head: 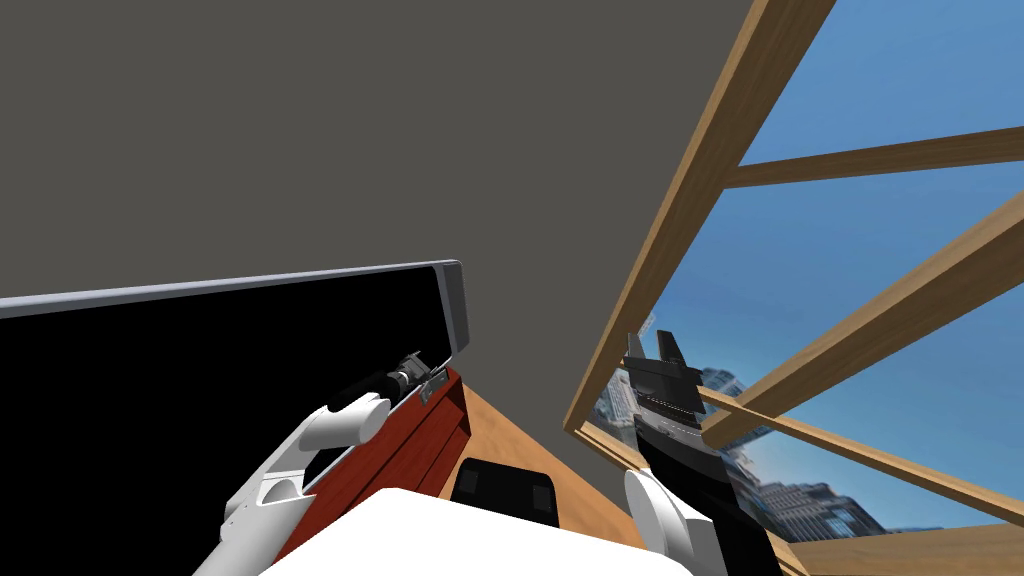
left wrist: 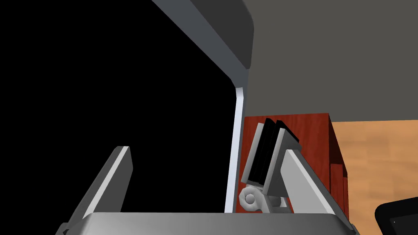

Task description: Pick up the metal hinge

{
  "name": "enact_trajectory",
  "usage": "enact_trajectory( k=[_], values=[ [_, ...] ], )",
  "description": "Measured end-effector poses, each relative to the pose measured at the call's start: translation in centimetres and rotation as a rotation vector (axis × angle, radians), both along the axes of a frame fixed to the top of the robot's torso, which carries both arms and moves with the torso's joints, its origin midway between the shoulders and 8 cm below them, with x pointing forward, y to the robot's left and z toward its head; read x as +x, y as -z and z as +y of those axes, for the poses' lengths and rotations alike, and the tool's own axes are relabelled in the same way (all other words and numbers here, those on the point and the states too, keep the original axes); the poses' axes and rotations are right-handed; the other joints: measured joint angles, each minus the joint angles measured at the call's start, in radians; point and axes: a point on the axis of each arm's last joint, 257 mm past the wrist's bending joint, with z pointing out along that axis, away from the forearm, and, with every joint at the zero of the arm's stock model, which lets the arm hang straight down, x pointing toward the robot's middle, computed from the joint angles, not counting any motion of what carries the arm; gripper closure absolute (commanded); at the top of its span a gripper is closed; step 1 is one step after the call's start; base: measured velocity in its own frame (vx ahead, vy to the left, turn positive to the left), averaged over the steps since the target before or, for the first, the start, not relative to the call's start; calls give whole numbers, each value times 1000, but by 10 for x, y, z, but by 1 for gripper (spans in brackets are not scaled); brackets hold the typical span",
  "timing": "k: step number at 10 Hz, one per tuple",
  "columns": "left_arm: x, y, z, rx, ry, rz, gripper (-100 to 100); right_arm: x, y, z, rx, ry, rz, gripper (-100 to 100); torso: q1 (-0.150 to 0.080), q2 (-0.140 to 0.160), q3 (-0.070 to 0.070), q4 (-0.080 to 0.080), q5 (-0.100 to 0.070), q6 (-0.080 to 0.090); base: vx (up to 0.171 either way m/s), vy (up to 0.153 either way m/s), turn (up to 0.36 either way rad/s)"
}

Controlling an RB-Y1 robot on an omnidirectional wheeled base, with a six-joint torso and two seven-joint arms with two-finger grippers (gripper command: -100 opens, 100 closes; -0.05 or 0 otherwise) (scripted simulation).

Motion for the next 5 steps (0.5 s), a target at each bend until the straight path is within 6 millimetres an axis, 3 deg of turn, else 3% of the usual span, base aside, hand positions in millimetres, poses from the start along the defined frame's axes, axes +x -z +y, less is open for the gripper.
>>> enact_trajectory(
  k=[5],
  values=[
    [-21, 34, 3, -91, -35, 135, -100, 0, 0, 0, 0, 0, 0, 0, 1, -1, -1, 0, 0, 0, 46, 14, -28]
  ],
)
